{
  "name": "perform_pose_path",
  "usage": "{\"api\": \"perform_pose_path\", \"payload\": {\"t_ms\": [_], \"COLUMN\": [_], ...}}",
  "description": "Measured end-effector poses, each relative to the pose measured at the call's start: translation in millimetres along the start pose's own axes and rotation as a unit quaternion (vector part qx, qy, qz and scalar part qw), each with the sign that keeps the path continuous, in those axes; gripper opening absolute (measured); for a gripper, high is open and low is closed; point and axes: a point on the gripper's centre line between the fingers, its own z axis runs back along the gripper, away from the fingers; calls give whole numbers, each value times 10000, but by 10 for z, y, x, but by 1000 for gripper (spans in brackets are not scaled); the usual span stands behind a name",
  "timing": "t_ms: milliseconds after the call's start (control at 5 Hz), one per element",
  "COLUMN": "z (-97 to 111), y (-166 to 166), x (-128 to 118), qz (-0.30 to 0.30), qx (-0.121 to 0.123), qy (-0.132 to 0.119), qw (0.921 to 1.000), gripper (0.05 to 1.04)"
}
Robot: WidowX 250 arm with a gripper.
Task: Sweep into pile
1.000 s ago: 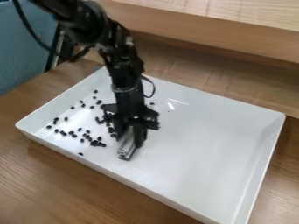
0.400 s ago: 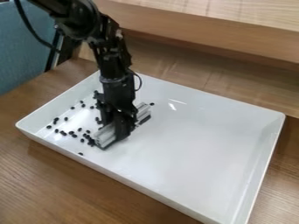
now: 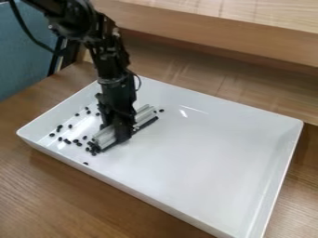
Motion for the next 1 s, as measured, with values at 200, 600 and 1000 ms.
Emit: {"api": "perform_pose_path", "payload": {"t_ms": [200, 600, 1000], "z": [-6, 3, 13], "y": [110, 246, 319], "x": [-52, -250, -364], "qz": [247, 1003, 1112], "qx": [6, 54, 36], "qy": [-108, -450, -339], "qw": [9996, 9939, 9932], "gripper": [399, 399, 398]}}
